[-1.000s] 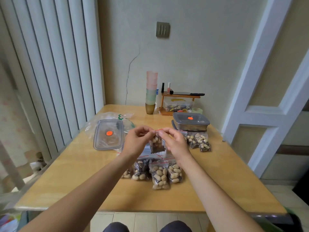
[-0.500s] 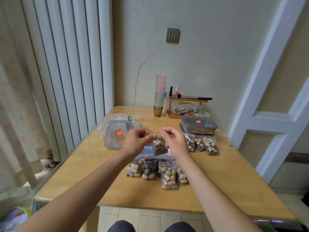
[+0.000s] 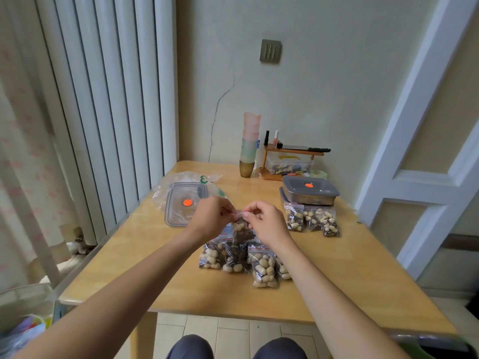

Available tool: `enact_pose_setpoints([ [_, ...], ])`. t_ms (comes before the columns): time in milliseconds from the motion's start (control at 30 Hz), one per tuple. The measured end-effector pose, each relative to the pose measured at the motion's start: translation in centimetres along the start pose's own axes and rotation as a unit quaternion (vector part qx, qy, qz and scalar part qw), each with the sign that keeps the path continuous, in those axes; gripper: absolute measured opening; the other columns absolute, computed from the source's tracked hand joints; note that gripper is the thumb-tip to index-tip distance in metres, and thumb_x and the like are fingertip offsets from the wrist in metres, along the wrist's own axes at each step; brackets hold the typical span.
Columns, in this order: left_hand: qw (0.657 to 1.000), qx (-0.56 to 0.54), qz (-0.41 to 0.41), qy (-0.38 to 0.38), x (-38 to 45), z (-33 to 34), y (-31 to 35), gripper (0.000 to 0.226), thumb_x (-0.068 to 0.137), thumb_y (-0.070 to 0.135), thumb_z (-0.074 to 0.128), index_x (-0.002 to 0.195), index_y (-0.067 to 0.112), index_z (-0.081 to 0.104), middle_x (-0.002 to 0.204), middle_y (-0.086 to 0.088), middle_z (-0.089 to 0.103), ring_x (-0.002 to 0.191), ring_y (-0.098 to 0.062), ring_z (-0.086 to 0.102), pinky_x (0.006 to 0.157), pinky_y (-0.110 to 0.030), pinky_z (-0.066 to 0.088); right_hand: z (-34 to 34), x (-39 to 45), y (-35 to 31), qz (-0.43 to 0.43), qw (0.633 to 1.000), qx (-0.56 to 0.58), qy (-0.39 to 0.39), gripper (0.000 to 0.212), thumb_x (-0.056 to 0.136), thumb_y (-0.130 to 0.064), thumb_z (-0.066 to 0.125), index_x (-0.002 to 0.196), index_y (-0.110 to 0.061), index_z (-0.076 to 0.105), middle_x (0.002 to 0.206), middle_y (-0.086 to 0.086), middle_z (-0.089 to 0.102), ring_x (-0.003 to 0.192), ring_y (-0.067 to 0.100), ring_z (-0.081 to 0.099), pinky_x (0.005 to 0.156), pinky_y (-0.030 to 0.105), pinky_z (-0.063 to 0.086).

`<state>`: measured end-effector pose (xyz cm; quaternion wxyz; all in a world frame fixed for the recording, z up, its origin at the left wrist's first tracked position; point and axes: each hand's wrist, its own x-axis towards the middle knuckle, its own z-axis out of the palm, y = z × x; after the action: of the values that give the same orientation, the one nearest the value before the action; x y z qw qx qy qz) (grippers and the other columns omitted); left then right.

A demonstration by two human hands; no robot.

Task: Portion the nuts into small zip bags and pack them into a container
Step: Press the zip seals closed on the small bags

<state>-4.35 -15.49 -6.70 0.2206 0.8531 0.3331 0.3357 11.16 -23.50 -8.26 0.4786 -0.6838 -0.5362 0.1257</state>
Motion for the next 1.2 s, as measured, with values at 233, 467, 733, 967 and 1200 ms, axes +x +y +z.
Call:
enact_pose_setpoints([
  [233,0.999,-0.037,-0.024,-0.005,0.2,0.3,-0.5,0.012,0.085,0.021,0.082,0.084,0.010,0.078,0.073,0.006,0.073,0.067,-0.004,0.066,0.063,-0.016,0.049,0.0,-0.1,-0.1,-0.003,1.000,-0.016,-0.020,0.006,0.100,-0.018,0.065,0.095,-0.018,0.068,0.074,-0.008,0.064,0.065,0.005,0.059,0.059,0.011,0.043],
  [467,0.997,-0.067,-0.001,-0.033,-0.3,0.0,-1.0,0.015,0.085,0.032,0.080,0.084,0.019,0.073,0.071,0.007,0.073,0.065,-0.007,0.066,0.060,-0.022,0.052,-0.4,0.0,0.5,-0.006,0.997,0.036,-0.066,0.005,0.092,-0.031,0.073,0.094,-0.029,0.070,0.087,0.004,0.075,0.083,0.023,0.072,0.084,0.041,0.058],
  [733,0.997,-0.073,-0.021,-0.020,-0.8,0.2,-1.3,0.007,0.093,0.020,0.068,0.086,0.018,0.067,0.071,0.006,0.064,0.060,-0.004,0.053,0.056,-0.015,0.041,-0.9,0.4,1.1,-0.017,0.999,0.023,-0.044,0.006,0.095,-0.017,0.071,0.092,-0.021,0.075,0.080,-0.004,0.072,0.068,0.013,0.069,0.082,0.042,0.060],
  [967,0.999,-0.044,0.024,-0.006,-0.9,0.1,-0.7,0.016,0.096,0.021,0.064,0.081,0.017,0.065,0.066,0.008,0.062,0.054,0.000,0.051,0.053,-0.013,0.037,-0.5,0.0,0.6,-0.023,0.997,0.033,-0.065,0.006,0.093,-0.032,0.072,0.090,-0.029,0.069,0.087,-0.004,0.070,0.082,0.017,0.069,0.077,0.033,0.056],
  [1200,0.996,-0.076,0.040,0.005,-1.0,0.1,-0.9,0.009,0.097,0.024,0.063,0.090,0.019,0.067,0.080,0.006,0.070,0.073,-0.006,0.065,0.065,-0.020,0.051,-0.8,-0.1,-0.2,-0.067,0.997,-0.001,-0.043,0.012,0.094,-0.025,0.074,0.084,-0.019,0.073,0.072,-0.012,0.068,0.066,-0.004,0.059,0.062,0.008,0.041],
])
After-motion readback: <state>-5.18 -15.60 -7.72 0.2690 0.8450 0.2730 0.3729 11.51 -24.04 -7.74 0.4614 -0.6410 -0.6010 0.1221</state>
